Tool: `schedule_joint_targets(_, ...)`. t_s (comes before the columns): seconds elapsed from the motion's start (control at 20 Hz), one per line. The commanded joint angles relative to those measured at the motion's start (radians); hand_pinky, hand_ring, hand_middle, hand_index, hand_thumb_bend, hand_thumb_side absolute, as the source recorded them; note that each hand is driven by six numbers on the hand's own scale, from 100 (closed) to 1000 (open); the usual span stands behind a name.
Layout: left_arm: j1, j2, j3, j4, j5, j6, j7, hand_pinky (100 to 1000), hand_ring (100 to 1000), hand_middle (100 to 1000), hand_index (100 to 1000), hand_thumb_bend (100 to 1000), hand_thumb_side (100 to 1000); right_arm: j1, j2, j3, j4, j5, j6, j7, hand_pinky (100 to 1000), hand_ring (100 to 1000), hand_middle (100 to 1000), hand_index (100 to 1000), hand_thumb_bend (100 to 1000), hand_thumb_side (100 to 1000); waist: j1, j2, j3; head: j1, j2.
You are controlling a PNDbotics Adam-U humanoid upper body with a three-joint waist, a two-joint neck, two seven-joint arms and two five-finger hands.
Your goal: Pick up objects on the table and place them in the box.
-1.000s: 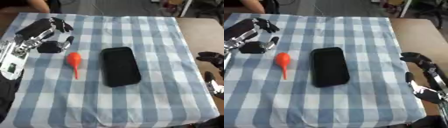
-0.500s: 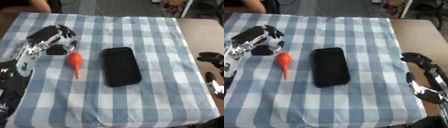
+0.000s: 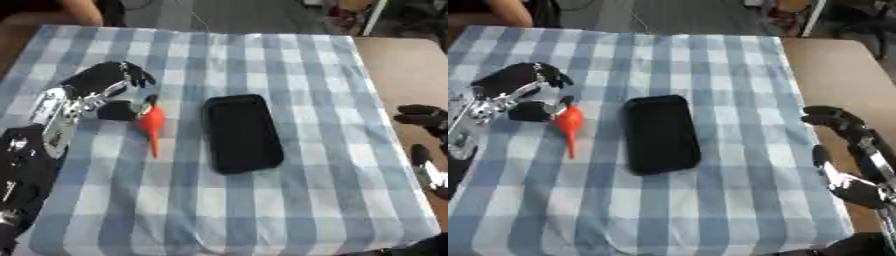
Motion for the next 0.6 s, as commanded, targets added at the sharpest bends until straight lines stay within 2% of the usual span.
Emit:
schedule_joint_targets(0.05, -0.005, 0.038, -0.005, -0.020, -0.013, -0.014, 0.004, 691, 543, 586, 806, 779, 760, -0.006, -0.022, -0.007, -0.009, -0.006, -0.271, 0.272, 836, 809, 847, 838, 100, 419, 0.005, -0.015, -0.002, 0.000, 0.000)
schedule_joint_targets(0.6, 0.003, 0.048, -0.018, -0.010, -0.046, -0.034, -0.014, 696, 550, 583, 809, 791, 777, -0.005, -0.023, -0.008, -0.009, -0.005, -0.271, 0.271, 836, 809, 847, 838, 100, 418, 0.004, -0.015, -0.001, 0.000, 0.000)
